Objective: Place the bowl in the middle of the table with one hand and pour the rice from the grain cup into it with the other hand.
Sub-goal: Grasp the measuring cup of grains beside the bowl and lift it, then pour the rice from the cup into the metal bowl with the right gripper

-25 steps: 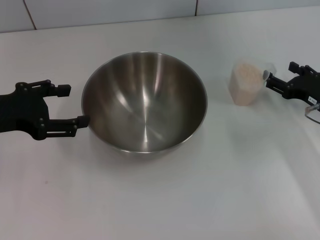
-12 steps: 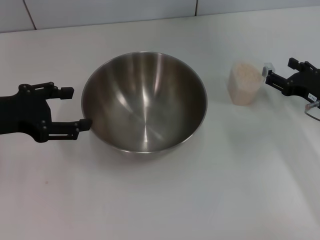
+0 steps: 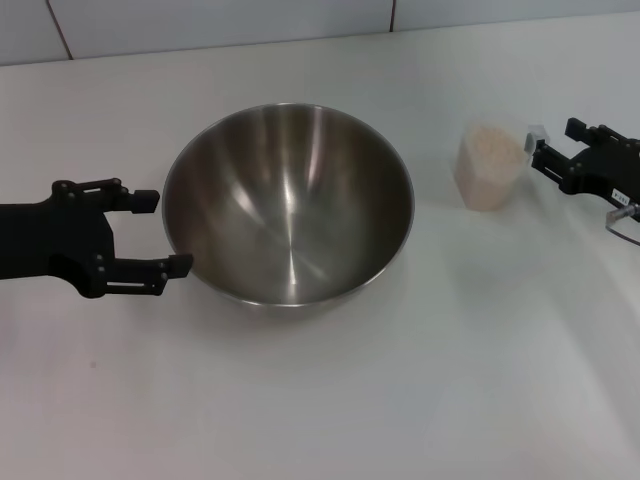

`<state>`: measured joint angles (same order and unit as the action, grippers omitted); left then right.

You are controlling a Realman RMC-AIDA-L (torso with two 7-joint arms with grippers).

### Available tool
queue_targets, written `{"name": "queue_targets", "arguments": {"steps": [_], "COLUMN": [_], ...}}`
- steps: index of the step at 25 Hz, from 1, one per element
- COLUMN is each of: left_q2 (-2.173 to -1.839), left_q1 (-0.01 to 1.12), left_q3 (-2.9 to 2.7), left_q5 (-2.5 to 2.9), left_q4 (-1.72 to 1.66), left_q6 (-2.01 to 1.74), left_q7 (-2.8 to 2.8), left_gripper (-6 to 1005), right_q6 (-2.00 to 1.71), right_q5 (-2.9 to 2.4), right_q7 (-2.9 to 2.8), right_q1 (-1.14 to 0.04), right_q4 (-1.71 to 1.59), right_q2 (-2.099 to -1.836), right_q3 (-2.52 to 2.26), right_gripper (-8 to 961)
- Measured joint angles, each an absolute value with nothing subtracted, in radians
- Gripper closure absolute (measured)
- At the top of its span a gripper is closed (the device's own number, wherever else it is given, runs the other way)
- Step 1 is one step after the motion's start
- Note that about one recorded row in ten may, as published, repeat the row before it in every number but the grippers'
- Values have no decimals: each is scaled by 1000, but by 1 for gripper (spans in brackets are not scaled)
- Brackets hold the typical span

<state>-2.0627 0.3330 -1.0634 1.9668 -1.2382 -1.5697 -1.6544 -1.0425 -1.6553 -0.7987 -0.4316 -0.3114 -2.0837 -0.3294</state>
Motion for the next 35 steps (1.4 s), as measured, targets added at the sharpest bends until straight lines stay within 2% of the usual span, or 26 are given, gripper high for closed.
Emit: {"name": "queue_targets", "arguments": {"steps": [1, 6, 8, 13, 21, 25, 29, 35], "left_q2": [-2063, -2063, -2063, -2063, -2064, -2064, -2064, -2063], "left_q1": [334, 341, 343, 345, 345, 345, 345, 352], "left_q3": [-1065, -1066, -1066, -1066, -1066, -1066, -1066, -1066], "left_q5": [1969, 1973, 1973, 1974, 1974, 1974, 1974, 1974], "left_q4": [-1238, -1238, -1238, -1238, -1238, -1238, -1238, -1238], "left_q6": [-1570, -1570, -1570, -1569, -1569, -1569, -1569, -1569], "left_q7": [-1656, -1658, -1659, -1660, -1660, -1660, -1660, -1660], "left_gripper": [136, 136, 136, 135, 135, 135, 135, 135], "right_q6": [-1049, -1063, -1064, -1064, -1089, -1258, -1498, -1600], "right_q5": [-1653, -1636, -1631, -1630, -1598, -1493, -1380, -1367], "right_q7": [-787, -755, -745, -744, -710, -660, -513, -184], "right_q1": [-431, -429, -430, -432, -428, -394, -387, -516], "right_q4": [-310, -299, -295, -294, -294, -292, -281, -178], "right_q2": [-2084, -2086, -2086, -2086, -2086, -2086, -2086, -2087], "right_q3": [-329, -328, -328, -328, -328, -328, -336, -364], "right_gripper": [155, 316, 552, 785, 886, 937, 941, 934]}}
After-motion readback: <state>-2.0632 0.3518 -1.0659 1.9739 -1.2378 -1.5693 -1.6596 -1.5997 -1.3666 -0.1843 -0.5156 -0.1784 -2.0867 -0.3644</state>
